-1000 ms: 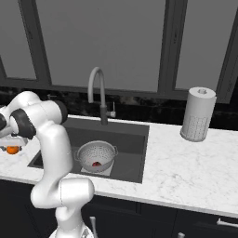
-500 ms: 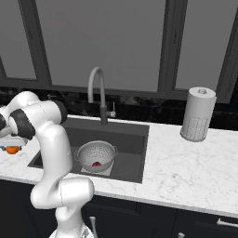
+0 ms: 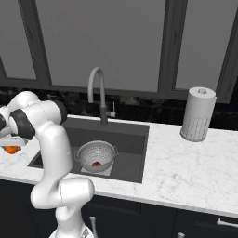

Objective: Put the colander in the sink, put the mango, orange in the colander, and turn on the sink faucet and pour water over the colander.

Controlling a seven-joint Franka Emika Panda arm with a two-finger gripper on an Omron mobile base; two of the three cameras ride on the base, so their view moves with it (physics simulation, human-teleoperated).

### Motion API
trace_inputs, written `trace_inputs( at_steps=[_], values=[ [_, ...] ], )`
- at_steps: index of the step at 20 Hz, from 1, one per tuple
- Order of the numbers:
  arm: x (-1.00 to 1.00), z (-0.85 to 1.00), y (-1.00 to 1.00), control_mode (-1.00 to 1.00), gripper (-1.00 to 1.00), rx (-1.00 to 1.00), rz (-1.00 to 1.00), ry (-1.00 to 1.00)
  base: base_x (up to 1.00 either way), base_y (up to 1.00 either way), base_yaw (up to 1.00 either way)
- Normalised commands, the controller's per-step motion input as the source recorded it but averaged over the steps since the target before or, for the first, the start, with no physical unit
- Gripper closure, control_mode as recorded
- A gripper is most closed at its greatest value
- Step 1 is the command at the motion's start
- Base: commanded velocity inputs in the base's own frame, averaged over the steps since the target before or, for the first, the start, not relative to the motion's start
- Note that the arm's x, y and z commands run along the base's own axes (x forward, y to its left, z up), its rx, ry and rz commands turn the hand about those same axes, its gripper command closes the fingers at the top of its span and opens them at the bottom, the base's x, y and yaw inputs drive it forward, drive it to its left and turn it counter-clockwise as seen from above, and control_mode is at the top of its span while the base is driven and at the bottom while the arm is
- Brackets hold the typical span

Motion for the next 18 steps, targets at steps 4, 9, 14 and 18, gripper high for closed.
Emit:
trace_inputs(
  at_steps=[4, 9, 14, 18],
  values=[
    [0.0, 0.0, 0.0, -1.0, 1.0, 0.0, 0.0, 0.0, 0.0, 0.0, 0.0],
    [0.09, 0.02, -0.05, -1.0, 1.0, 0.0, -0.05, 0.0, 0.0, 0.0, 0.0],
    [0.0, 0.3, -0.61, -1.0, 1.0, 0.0, 0.0, 0.0, 0.0, 0.0, 0.0],
    [-0.03, 0.23, -0.91, -1.0, 1.0, 0.0, 0.0, 0.0, 0.0, 0.0, 0.0]
  ],
)
